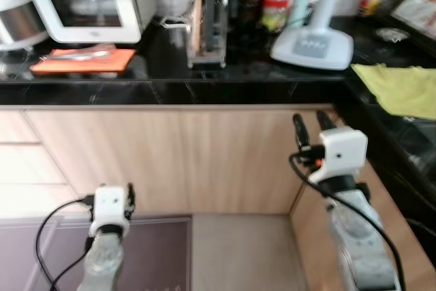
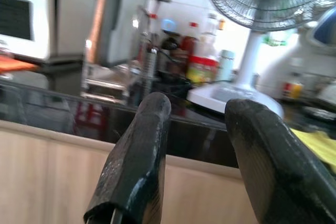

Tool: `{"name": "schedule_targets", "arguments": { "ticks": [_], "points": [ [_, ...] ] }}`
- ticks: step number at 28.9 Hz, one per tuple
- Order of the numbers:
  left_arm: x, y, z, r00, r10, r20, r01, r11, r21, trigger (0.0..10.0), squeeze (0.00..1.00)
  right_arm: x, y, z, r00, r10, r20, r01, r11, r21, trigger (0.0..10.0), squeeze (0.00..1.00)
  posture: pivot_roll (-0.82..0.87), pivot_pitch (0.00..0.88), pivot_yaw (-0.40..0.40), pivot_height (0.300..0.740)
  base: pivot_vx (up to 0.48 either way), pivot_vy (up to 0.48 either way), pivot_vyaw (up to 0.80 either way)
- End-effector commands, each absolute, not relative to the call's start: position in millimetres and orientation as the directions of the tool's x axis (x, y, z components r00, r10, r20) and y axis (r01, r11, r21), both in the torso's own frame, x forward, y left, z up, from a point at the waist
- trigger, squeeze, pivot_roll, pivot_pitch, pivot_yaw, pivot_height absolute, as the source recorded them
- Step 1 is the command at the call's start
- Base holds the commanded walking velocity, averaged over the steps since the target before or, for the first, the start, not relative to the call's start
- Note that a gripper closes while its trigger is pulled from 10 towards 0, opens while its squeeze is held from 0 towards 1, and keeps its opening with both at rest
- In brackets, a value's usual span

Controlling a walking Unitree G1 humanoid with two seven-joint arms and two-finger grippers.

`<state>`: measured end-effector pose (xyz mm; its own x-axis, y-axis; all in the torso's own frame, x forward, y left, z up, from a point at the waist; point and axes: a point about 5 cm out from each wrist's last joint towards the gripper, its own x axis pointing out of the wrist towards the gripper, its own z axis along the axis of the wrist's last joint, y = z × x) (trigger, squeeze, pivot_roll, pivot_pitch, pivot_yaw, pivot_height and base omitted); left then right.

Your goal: Kitchen organization

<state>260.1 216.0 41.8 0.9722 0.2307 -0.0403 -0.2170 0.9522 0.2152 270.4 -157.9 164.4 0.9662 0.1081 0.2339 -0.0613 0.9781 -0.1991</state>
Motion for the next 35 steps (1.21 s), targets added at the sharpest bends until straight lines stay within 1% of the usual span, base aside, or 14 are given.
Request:
{"name": "schedule_targets", "arguments": {
  "ticks": [1, 7, 8, 9, 13, 16, 19, 27, 30, 31, 32, 34, 35],
  "points": [
    [261, 212, 40, 0.975, 0.218, -0.043, -0.204, 0.955, 0.213, 10.0, 0.00, 272, -162, 164, 0.970, 0.084, 0.226, -0.041, 0.981, -0.187, 10.0, 0.00, -0.10, 0.000, 0.013, 0.740, 0.000, 0.000, 0.00],
    [260, 212, 40, 0.975, 0.215, -0.046, -0.201, 0.956, 0.213, 10.0, 0.00, 273, -174, 156, 0.983, 0.013, 0.186, 0.019, 0.985, -0.170, 10.0, 0.00, -0.10, 0.000, 0.014, 0.740, 0.000, 0.000, 0.00],
    [260, 211, 39, 0.976, 0.212, -0.047, -0.197, 0.957, 0.212, 10.0, 0.00, 273, -183, 150, 0.987, -0.028, 0.160, 0.050, 0.990, -0.132, 10.0, 0.00, -0.10, 0.000, 0.016, 0.740, 0.000, 0.000, 0.00],
    [260, 211, 39, 0.976, 0.212, -0.047, -0.197, 0.957, 0.212, 10.0, 0.00, 273, -183, 150, 0.987, -0.028, 0.160, 0.050, 0.990, -0.132, 10.0, 0.00, -0.10, 0.000, 0.016, 0.740, 0.000, 0.000, 0.00],
    [261, 209, 38, 0.977, 0.205, -0.054, -0.190, 0.959, 0.213, 10.0, 0.00, 273, -196, 131, 0.994, -0.080, 0.073, 0.085, 0.994, -0.064, 10.0, 0.00, -0.10, 0.000, 0.020, 0.740, 0.000, 0.000, 0.00],
    [261, 209, 38, 0.977, 0.204, -0.055, -0.189, 0.959, 0.212, 10.0, 0.00, 273, -198, 126, 0.995, -0.084, 0.051, 0.087, 0.995, -0.054, 10.0, 0.00, -0.10, 0.000, 0.020, 0.740, 0.000, 0.000, 0.00],
    [261, 209, 37, 0.979, 0.192, -0.062, -0.175, 0.961, 0.213, 10.0, 0.00, 270, -209, 114, 0.990, -0.138, 0.014, 0.138, 0.990, -0.003, 10.0, 0.00, -0.10, 0.000, 0.023, 0.740, 0.000, 0.000, 0.00],
    [261, 210, 33, 0.979, 0.184, -0.092, -0.160, 0.961, 0.226, 10.0, 0.00, 262, -214, 93, 0.987, -0.152, -0.059, 0.153, 0.988, 0.010, 10.0, 0.00, -0.10, 0.000, 0.034, 0.740, 0.000, 0.000, 0.00],
    [263, 205, 22, 0.974, 0.150, -0.168, -0.112, 0.969, 0.218, 10.0, 0.00, 258, -214, 67, 0.980, -0.125, -0.156, 0.129, 0.991, 0.020, 10.0, 0.00, -0.10, 0.000, 0.036, 0.740, 0.000, 0.000, 0.00],
    [264, 202, 16, 0.968, 0.131, -0.212, -0.085, 0.974, 0.210, 10.0, 0.00, 255, -213, 56, 0.973, -0.116, -0.198, 0.119, 0.993, 0.007, 10.0, 0.00, -0.10, 0.000, 0.036, 0.740, 0.000, 0.000, 0.00],
    [267, 197, 7, 0.954, 0.097, -0.283, -0.043, 0.981, 0.190, 10.0, 0.00, 250, -213, 35, 0.957, -0.103, -0.273, 0.107, 0.994, -0.002, 10.0, 0.00, -0.10, 0.000, 0.035, 0.740, 0.000, 0.000, 0.00],
    [269, 197, 6, 0.950, 0.094, -0.297, -0.036, 0.980, 0.195, 10.0, 0.00, 248, -213, 25, 0.946, -0.103, -0.308, 0.106, 0.994, -0.006, 10.0, 0.00, -0.10, 0.000, 0.034, 0.740, 0.000, 0.000, 0.00],
    [269, 196, 0, 0.934, 0.068, -0.352, 0.002, 0.981, 0.195, 10.0, 0.00, 245, -213, 18, 0.937, -0.103, -0.334, 0.106, 0.994, -0.007, 10.0, 0.00, -0.10, 0.000, 0.033, 0.740, 0.000, 0.000, 0.00]
  ]
}}
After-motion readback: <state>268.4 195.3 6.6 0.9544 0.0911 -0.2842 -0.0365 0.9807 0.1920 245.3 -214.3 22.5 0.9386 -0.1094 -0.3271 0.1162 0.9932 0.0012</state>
